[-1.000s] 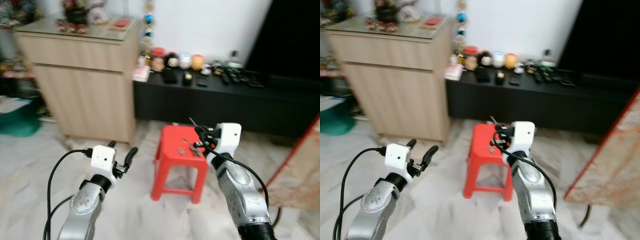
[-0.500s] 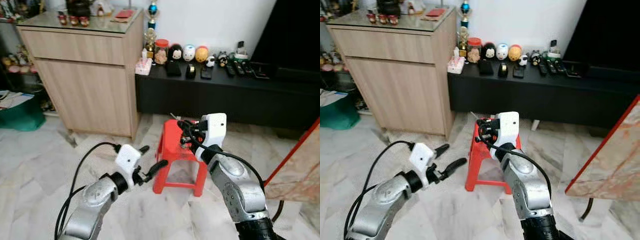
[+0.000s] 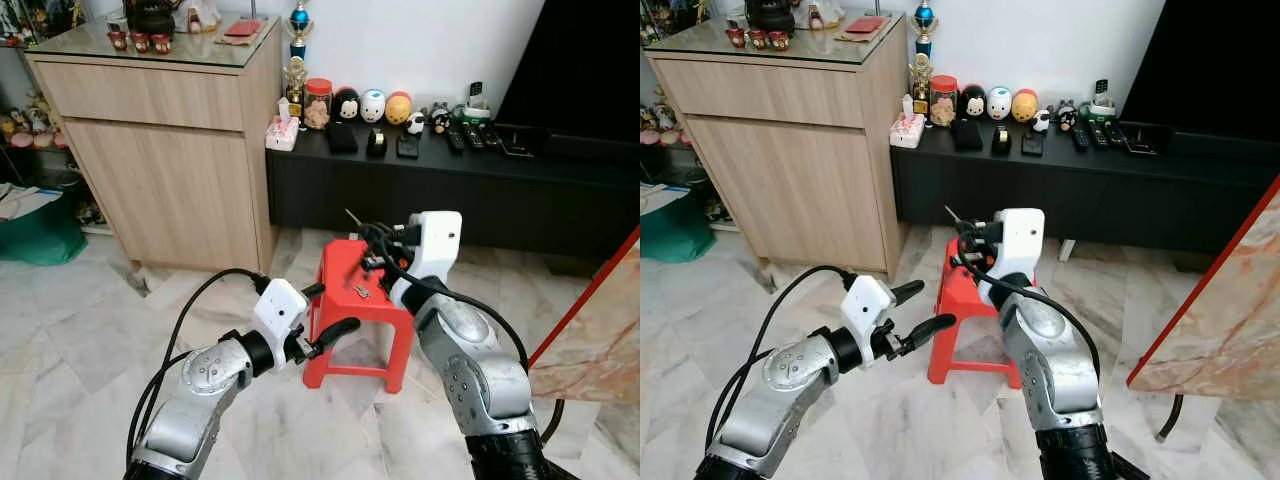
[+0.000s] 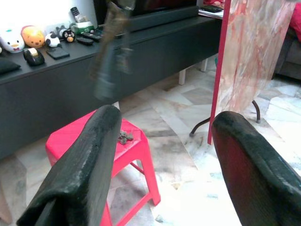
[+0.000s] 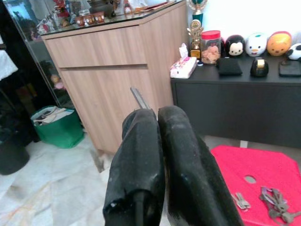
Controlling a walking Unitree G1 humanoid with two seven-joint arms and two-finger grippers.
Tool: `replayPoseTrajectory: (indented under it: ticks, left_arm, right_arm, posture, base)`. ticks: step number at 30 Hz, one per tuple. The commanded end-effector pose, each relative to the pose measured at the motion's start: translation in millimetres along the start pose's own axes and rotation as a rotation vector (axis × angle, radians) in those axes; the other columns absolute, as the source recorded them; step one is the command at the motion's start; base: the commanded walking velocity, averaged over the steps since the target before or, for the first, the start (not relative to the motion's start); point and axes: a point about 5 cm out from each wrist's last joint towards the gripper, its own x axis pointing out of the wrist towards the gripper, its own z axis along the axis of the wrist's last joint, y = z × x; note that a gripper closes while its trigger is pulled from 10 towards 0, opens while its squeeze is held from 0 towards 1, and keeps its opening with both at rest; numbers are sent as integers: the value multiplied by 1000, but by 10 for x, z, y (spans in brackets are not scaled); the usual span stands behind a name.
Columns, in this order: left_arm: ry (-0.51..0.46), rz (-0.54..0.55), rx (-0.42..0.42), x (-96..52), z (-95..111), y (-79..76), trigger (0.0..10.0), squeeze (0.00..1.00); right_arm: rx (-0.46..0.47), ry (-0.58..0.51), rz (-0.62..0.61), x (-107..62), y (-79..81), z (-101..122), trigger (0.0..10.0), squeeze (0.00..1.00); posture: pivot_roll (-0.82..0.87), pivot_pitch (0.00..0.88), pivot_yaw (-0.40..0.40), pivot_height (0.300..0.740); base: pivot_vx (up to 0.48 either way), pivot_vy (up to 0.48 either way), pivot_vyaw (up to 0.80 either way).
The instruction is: Hang keys on a hook
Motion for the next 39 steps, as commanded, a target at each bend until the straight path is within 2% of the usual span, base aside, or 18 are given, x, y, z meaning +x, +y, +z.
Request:
replayPoseTrajectory:
  ticks: [1,6,10,19,39]
  left_arm:
    - [1,-11,12,38,28,-5,10000,0]
    - [9,23,-15,45,-26,20,10000,0]
    - [6,94,-30,44,-55,92,10000,0]
    - [-2,163,-26,66,-98,172,10000,0]
    - [-23,197,-9,144,-122,213,10000,0]
  right_arm:
    - [-4,-27,7,4,32,99,10000,0]
    - [44,-16,33,7,120,155,10000,0]
    - [54,13,45,9,166,153,10000,0]
    - [96,33,103,-1,318,179,10000,0]
    - [159,87,165,-50,507,137,10000,0]
  posture:
    - [36,0,-81,740]
    - [28,0,-88,740]
    - [23,0,-97,740]
    - [14,0,-104,740]
    - [6,0,-112,740]
  base:
    - [0,0,0]
    - [0,0,0]
    - [0,0,0]
    - [0,0,0]
    - [0,0,0]
